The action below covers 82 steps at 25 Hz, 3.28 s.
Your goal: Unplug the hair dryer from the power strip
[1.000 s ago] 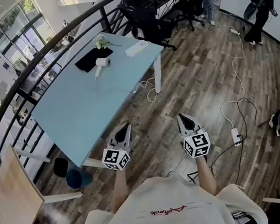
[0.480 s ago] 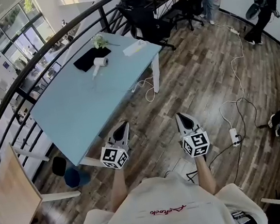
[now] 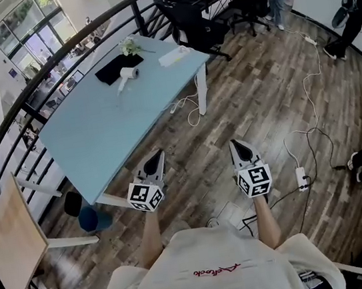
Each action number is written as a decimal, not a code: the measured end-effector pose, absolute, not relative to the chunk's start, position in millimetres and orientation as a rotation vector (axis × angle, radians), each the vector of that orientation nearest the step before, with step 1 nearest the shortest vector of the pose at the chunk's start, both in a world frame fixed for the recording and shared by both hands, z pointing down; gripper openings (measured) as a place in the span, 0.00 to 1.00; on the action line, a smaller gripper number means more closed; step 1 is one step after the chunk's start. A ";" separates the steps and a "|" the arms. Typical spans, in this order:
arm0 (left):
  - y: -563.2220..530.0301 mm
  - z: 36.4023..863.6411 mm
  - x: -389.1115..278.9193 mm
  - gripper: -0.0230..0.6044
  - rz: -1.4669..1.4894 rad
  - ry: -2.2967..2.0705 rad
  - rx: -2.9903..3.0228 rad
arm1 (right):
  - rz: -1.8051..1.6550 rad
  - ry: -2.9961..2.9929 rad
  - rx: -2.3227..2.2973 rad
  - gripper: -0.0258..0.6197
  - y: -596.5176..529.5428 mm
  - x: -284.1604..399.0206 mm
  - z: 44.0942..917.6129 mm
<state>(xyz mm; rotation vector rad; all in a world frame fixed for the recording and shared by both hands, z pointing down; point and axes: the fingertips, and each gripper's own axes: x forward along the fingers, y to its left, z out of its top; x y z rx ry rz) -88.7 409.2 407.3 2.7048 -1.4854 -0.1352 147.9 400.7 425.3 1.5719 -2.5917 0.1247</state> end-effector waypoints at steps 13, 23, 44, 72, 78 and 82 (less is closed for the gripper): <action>382.0 421.6 -72.5 0.05 -0.139 -1.475 2.684 | 0.125 -2.586 1.554 0.07 374.4 157.7 435.8; 300.0 426.3 -74.4 0.05 -0.166 -1.427 2.706 | 0.113 -2.564 1.578 0.07 302.7 149.0 439.3; 120.8 419.9 -158.3 0.05 -0.198 -1.341 2.730 | 0.075 -2.515 1.610 0.07 128.1 54.5 420.2; -32.4 453.6 -146.3 0.05 -0.168 -1.273 2.721 | 0.149 -2.512 1.629 0.07 -18.6 55.0 459.0; -80.5 457.7 -133.3 0.05 -0.148 -1.304 2.701 | 0.170 -2.538 1.598 0.07 -72.1 67.0 464.5; -112.2 454.8 -125.5 0.05 -0.143 -1.335 2.677 | 0.183 -2.559 1.564 0.07 -105.2 73.9 464.0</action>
